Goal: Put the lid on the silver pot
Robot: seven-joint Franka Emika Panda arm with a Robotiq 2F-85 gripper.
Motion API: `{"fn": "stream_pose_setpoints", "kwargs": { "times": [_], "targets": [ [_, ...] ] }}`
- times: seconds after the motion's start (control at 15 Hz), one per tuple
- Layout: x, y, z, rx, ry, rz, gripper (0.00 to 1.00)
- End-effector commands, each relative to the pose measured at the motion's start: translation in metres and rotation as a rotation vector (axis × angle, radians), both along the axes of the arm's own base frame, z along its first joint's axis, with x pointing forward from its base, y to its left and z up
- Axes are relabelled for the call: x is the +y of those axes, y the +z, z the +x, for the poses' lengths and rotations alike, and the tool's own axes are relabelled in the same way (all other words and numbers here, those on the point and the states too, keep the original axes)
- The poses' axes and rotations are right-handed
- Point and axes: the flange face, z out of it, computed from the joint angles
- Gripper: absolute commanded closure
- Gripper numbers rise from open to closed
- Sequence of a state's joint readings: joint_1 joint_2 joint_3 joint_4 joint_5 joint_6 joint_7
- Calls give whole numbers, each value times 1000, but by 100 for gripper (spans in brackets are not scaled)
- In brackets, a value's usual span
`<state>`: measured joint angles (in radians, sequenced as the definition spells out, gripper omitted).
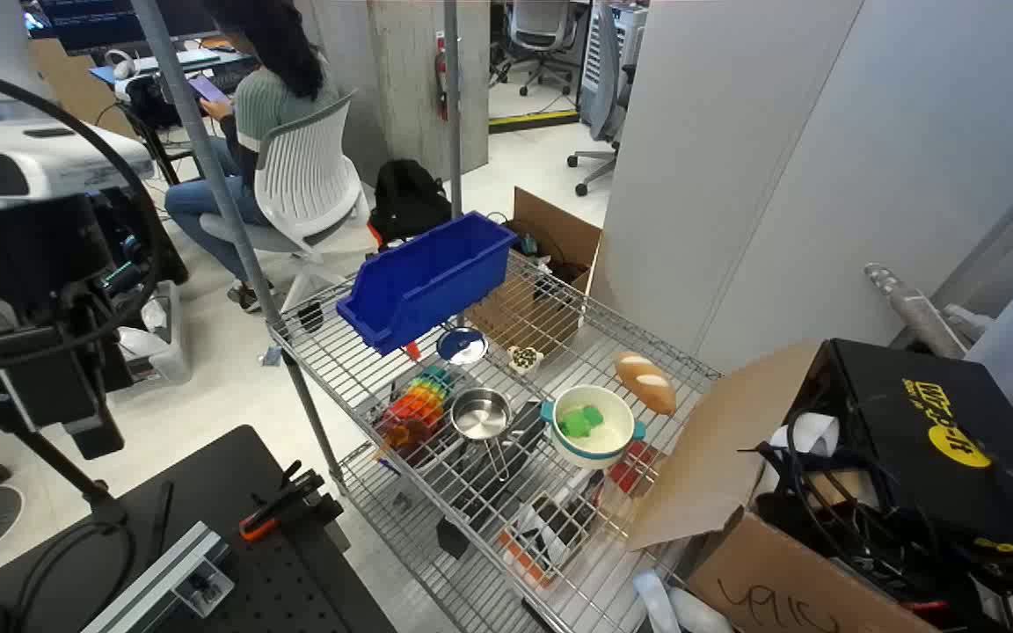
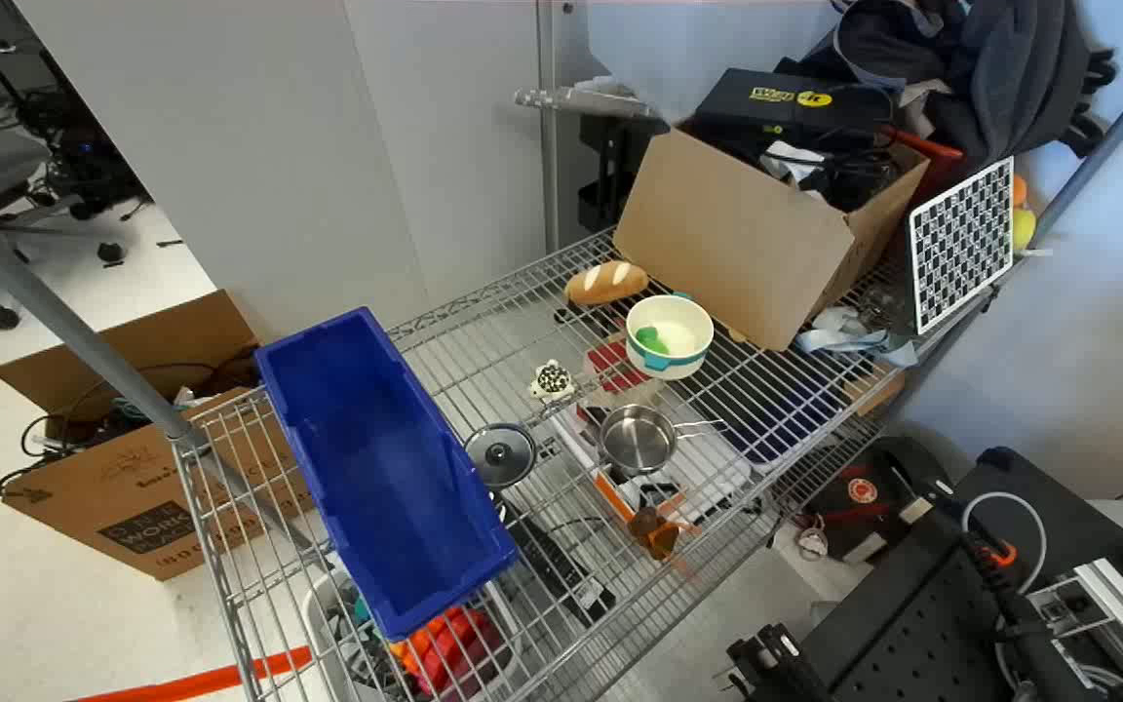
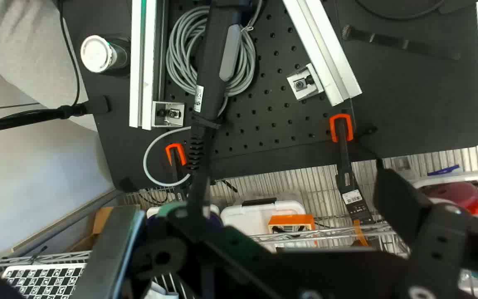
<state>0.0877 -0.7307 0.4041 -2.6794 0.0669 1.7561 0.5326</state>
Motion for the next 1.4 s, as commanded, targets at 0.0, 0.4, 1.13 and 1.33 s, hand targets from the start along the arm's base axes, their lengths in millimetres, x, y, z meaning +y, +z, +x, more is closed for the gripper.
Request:
{"fn": "stream_pose_setpoints", "kwargs": {
  "times": [0.0,0.4,1.13,1.33],
  "targets": [
    [0,1,0,0,0,0,0],
    [0,1,0,0,0,0,0],
    [-33,9,39,-16,-31,11,0],
    [-49,6,74,-60,-43,34,0]
  ]
}}
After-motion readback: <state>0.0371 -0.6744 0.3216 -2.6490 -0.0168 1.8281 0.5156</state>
